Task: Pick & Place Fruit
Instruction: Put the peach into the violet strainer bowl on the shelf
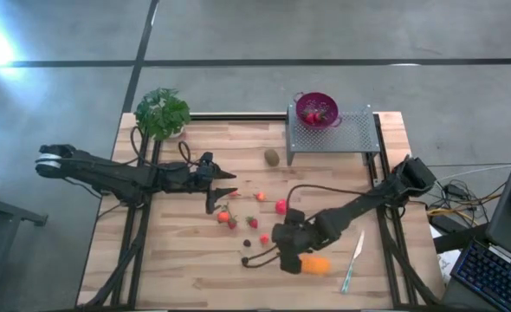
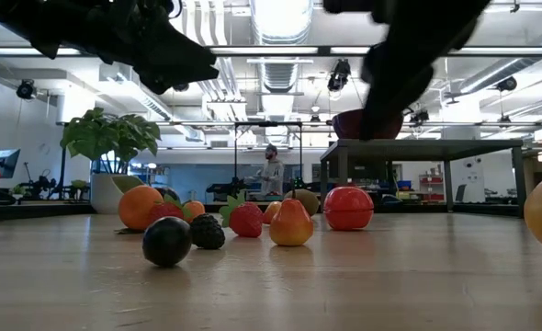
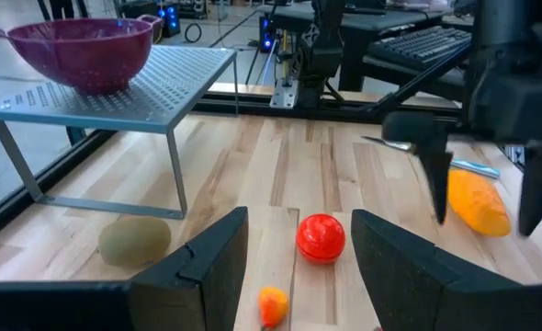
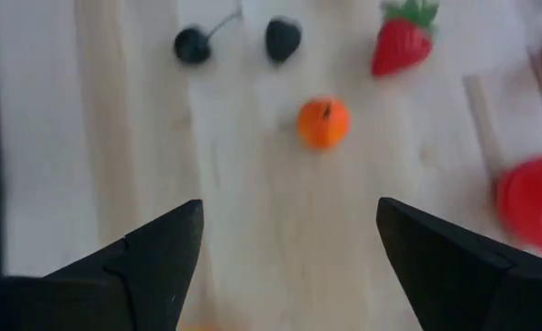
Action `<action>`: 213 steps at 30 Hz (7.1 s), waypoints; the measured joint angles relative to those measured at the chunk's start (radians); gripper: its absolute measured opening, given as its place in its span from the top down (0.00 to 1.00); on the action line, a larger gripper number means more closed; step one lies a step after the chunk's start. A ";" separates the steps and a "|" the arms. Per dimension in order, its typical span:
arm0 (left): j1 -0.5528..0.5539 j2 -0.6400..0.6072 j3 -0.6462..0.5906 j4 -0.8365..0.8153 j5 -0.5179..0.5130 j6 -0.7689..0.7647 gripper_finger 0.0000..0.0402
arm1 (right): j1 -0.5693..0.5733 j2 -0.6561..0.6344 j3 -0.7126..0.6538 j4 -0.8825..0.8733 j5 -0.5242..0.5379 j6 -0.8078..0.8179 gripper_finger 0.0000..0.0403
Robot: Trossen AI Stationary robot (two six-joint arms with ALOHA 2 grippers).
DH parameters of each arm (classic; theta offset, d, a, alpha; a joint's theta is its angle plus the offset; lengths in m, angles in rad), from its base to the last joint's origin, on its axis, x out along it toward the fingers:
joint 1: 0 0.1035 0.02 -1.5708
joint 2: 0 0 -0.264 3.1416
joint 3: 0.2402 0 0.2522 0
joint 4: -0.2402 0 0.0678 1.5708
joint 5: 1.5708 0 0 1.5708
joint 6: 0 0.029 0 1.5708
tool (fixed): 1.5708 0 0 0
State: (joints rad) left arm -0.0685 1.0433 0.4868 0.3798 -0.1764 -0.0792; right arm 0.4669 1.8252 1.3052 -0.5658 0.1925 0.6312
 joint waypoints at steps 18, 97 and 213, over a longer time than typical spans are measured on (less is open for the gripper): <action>0.000 0.000 -0.001 0.000 0.000 -0.008 0.50 | -0.049 0.208 0.013 0.219 0.068 -0.145 0.28; 0.001 0.000 -0.001 -0.013 0.000 -0.024 0.50 | -0.774 -0.548 0.025 -0.189 0.076 -0.453 0.67; 0.001 0.024 0.230 -1.038 -0.302 -0.866 0.50 | -0.297 -0.735 -0.529 0.084 0.388 -0.188 0.63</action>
State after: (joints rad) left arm -0.0677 1.0670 0.7170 -0.6579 -0.4781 -0.9452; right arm 0.1703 1.0898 0.7757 -0.4822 0.5800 0.4432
